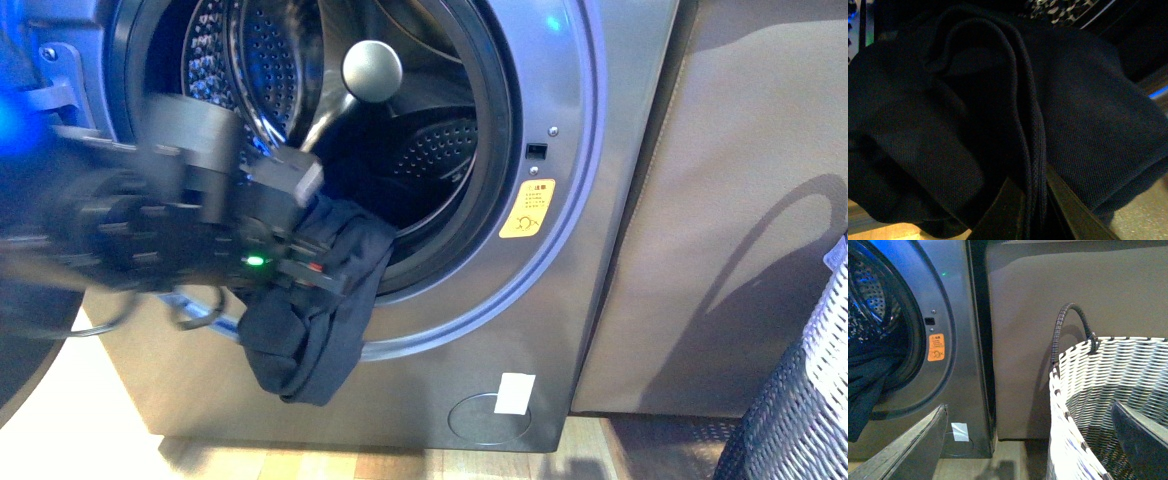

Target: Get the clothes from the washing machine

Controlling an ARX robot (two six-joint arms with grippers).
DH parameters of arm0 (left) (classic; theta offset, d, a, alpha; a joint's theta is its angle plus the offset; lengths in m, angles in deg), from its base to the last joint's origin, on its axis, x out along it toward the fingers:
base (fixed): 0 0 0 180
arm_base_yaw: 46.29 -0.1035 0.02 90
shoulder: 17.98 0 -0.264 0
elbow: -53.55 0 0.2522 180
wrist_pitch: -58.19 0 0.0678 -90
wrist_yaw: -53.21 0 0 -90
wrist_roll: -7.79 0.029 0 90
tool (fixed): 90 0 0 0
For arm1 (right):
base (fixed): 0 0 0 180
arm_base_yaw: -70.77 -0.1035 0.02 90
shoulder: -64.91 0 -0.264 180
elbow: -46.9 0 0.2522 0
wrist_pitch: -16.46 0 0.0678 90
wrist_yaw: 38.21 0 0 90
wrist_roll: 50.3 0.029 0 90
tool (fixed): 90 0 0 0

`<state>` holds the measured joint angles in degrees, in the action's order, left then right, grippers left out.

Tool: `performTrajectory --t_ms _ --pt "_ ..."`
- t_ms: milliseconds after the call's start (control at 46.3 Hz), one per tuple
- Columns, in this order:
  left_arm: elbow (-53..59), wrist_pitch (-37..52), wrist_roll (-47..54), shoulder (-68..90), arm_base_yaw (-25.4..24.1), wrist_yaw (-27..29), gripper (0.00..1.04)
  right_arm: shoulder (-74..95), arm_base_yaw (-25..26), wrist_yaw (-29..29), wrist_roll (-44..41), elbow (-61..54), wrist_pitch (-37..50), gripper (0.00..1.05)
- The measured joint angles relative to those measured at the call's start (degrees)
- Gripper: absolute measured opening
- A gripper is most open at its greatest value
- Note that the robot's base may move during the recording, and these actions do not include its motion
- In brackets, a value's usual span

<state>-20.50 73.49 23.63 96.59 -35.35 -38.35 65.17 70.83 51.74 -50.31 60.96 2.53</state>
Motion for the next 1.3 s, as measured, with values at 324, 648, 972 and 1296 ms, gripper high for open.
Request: performTrajectory --t_ms 324,648,972,1296 --pt "14.4 1.2 -1.1 -20.3 1.6 -8.0 0.05 0.0 0.0 0.0 0.0 0.0 0.0 0.97" --pt "15.7 -7.1 -1.7 -40.6 7.3 -12.9 0.05 0.0 0.0 0.0 0.0 0.0 0.0 0.97" --pt "2.9 -16.3 -1.4 -45.2 13.5 -13.7 0.05 0.0 0.0 0.0 0.0 0.0 0.0 0.97" --pt "-20.5 -27.2 1.7 -37.3 20.2 -12.0 0.05 0.0 0.0 0.0 0.0 0.0 0.0 0.97"
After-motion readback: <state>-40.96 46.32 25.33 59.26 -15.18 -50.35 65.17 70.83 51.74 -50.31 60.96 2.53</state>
